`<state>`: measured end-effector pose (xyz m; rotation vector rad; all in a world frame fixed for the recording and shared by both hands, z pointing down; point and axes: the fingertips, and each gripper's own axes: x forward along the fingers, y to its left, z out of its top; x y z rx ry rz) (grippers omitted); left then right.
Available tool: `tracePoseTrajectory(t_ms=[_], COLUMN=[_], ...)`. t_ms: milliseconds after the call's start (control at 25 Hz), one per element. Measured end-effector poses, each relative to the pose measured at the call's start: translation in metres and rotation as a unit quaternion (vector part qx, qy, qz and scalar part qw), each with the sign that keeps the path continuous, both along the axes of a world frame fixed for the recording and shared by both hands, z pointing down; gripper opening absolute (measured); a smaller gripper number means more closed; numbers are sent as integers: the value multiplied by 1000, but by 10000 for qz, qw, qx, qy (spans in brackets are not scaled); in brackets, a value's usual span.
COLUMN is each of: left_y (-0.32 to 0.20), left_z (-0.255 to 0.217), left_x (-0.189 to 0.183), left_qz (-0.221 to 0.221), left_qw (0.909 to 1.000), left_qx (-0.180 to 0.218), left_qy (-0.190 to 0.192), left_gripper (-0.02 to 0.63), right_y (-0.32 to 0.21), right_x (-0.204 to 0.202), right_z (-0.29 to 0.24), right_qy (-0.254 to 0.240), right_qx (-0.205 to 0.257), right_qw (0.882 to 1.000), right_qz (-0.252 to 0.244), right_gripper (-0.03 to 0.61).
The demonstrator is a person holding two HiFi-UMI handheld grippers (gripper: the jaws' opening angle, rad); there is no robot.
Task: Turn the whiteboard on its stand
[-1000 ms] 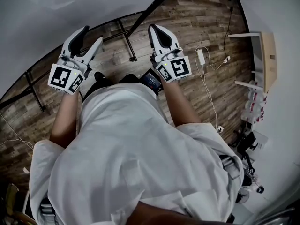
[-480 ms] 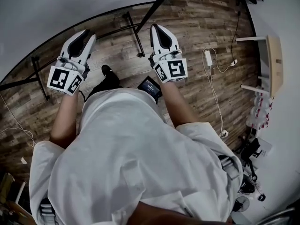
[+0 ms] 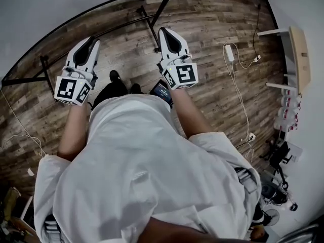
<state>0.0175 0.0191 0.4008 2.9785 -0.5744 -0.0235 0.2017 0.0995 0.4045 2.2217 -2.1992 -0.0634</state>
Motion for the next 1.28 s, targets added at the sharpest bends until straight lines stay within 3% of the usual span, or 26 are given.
tracePoseTrajectory(t_ms=[360,560,800,1040,1280], left_y=[-26,-51,-77,-75,-62], left_z=[-3,1,20,40,41], left_x=[-97,-186,-288,-338,-351], left_qz=[24,62,99,28,133], left_qw=[9995,9997,9999,9999,9997], left_qx=[261,122,29,-140,-192], left_qy=[180,181,35,-33,-25], left_gripper=[6,6,6,6,6], right_y=[-1,-13,-32,-28,-16], right_x=[-98,-176,-269,-307,-332], right_z=[3,3,8,26,28], right_qy=[162,133,137,-384,-292], right_qx=[-141,-190,-131,-161,-177], right_qw=[9997,9983,9981,9962,9975], right_qz=[144,544,587,766,621], right_gripper=[-2,-2,-2,-2,-2])
